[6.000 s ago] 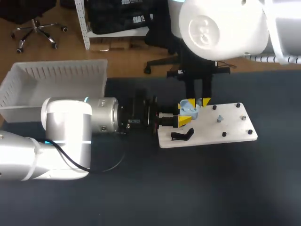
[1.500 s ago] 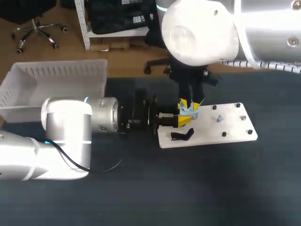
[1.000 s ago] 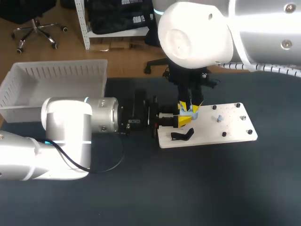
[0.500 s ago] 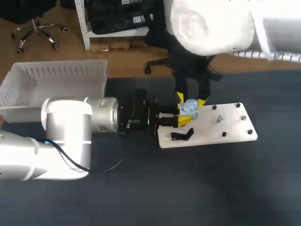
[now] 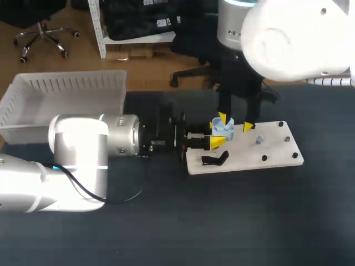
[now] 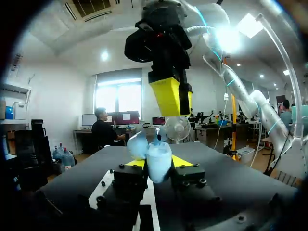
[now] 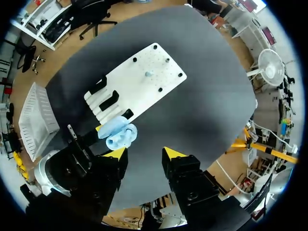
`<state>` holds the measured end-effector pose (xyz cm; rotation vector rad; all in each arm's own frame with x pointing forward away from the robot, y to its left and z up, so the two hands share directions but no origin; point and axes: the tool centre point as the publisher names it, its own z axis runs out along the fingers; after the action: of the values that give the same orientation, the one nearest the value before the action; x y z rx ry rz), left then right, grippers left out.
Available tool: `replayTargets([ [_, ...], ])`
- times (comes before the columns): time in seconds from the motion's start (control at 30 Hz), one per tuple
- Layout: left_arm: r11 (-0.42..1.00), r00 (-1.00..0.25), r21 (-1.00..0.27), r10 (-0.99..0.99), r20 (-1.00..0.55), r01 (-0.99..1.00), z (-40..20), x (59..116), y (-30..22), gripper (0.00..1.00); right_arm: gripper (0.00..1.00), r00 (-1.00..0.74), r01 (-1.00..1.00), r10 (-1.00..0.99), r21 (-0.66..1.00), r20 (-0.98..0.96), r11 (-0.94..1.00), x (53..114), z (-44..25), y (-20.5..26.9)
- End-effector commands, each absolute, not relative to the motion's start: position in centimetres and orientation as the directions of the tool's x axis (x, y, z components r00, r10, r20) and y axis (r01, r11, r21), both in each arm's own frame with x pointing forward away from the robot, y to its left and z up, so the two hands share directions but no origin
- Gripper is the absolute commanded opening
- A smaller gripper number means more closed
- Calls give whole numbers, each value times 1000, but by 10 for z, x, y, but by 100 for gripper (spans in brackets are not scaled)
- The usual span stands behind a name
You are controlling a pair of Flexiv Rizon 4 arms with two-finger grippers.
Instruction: Pick up each earbud case from the left stands, insert the matching earbuds, close the lid, and place the case in the box.
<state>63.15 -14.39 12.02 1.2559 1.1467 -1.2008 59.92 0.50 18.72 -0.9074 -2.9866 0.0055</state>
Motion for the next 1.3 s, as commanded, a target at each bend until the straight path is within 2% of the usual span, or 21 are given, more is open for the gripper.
replayTargets([
  [0.03, -37, 53, 53, -9, -999, 998, 120, 632, -144, 0, 46, -829, 559, 559, -3, 21, 829, 599, 183, 1],
  [0.43, -37, 53, 53, -9, -999, 998, 120, 632, -144, 0, 57, -822, 569, 569, -9, 30, 822, 605, 175, -2],
  [0.6, -37, 53, 53, -9, -999, 998, 120, 632, -144, 0, 55, -818, 575, 575, -12, 28, 818, 607, 174, -1],
  [0.87, -37, 53, 53, -9, -999, 998, 120, 632, -144, 0, 56, -811, 584, 584, 10, 13, 811, 606, 183, -3],
  [1.2, -37, 53, 53, -9, -999, 998, 120, 632, -144, 0, 56, -794, 600, 607, 121, -38, 791, 604, 200, -37],
  [1.3, -37, 53, 53, -9, -999, 998, 120, 632, -144, 0, 63, -824, 551, 563, 148, -60, 821, 605, 201, -45],
])
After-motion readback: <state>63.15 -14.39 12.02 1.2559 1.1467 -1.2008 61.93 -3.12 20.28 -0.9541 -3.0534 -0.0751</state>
